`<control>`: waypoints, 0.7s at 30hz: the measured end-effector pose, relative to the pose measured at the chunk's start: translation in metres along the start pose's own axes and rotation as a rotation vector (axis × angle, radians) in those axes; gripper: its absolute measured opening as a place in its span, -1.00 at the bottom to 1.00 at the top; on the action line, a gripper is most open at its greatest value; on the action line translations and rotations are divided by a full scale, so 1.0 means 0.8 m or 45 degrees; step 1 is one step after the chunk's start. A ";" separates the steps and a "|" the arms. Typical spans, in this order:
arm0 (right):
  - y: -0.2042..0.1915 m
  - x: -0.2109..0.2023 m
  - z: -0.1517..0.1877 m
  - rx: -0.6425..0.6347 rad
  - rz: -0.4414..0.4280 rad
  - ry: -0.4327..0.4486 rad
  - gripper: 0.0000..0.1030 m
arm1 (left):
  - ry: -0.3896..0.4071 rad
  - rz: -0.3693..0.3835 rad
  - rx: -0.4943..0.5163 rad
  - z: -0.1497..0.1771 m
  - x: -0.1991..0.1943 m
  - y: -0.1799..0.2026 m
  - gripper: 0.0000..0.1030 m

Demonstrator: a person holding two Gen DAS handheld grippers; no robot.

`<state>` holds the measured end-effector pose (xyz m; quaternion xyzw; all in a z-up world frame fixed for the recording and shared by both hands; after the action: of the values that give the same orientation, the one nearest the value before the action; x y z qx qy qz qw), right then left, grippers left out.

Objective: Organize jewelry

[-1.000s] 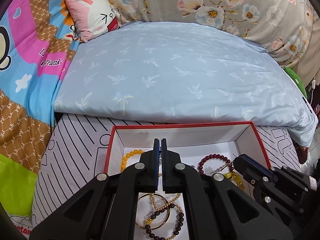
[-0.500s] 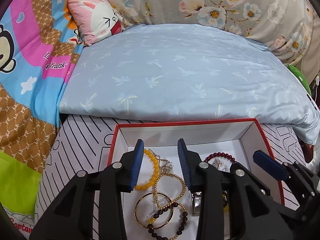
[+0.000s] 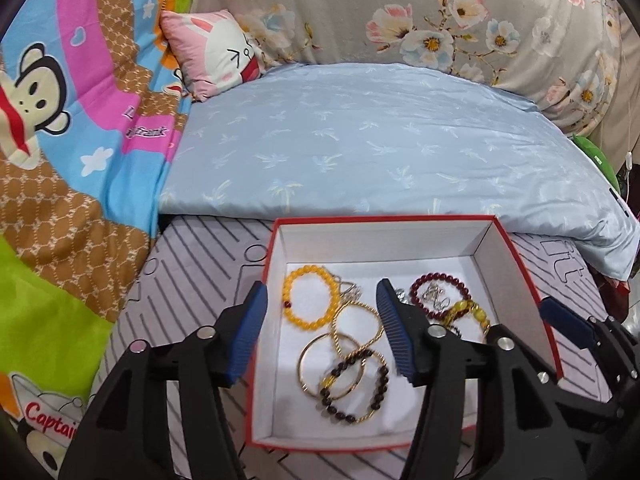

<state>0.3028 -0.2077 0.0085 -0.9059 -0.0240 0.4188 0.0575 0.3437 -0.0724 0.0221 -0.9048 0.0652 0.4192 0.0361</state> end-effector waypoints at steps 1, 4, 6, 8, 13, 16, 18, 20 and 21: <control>0.001 -0.003 0.003 0.006 -0.002 0.002 0.21 | 0.011 -0.011 0.004 0.004 -0.006 -0.002 0.22; 0.003 -0.016 0.013 0.034 -0.010 0.020 0.33 | 0.042 -0.033 0.010 0.015 -0.022 -0.005 0.39; 0.001 -0.022 0.018 0.036 -0.004 0.027 0.37 | 0.054 -0.040 0.008 0.023 -0.031 -0.005 0.48; 0.000 -0.030 0.023 0.032 0.009 0.039 0.37 | 0.063 -0.059 0.007 0.029 -0.038 -0.008 0.54; 0.006 -0.047 0.037 0.046 0.032 0.066 0.49 | 0.062 -0.056 -0.018 0.048 -0.050 -0.011 0.70; 0.010 -0.052 0.047 0.062 0.040 0.068 0.50 | 0.049 -0.059 -0.023 0.061 -0.053 -0.009 0.72; 0.011 -0.055 0.055 0.055 0.063 0.068 0.51 | 0.036 -0.058 -0.032 0.070 -0.053 -0.009 0.73; 0.011 -0.057 0.062 0.041 0.085 0.067 0.52 | 0.031 -0.060 -0.041 0.078 -0.054 -0.010 0.74; 0.010 -0.058 0.067 0.029 0.103 0.070 0.53 | 0.032 -0.063 -0.048 0.082 -0.054 -0.011 0.74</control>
<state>0.2319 -0.2155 0.0086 -0.9166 0.0189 0.3962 0.0513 0.2680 -0.0522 0.0131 -0.9119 0.0353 0.4079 0.0288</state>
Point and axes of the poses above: each gripper's, at about its wrist camera, not at the fingertips, and x roughly the way its jaws point, y to its right, z to its underside, the point moved 9 cm from there along x, roughly the way its jaws point, and after that the axes turned 6 degrees about -y, right-handed, at the moved point
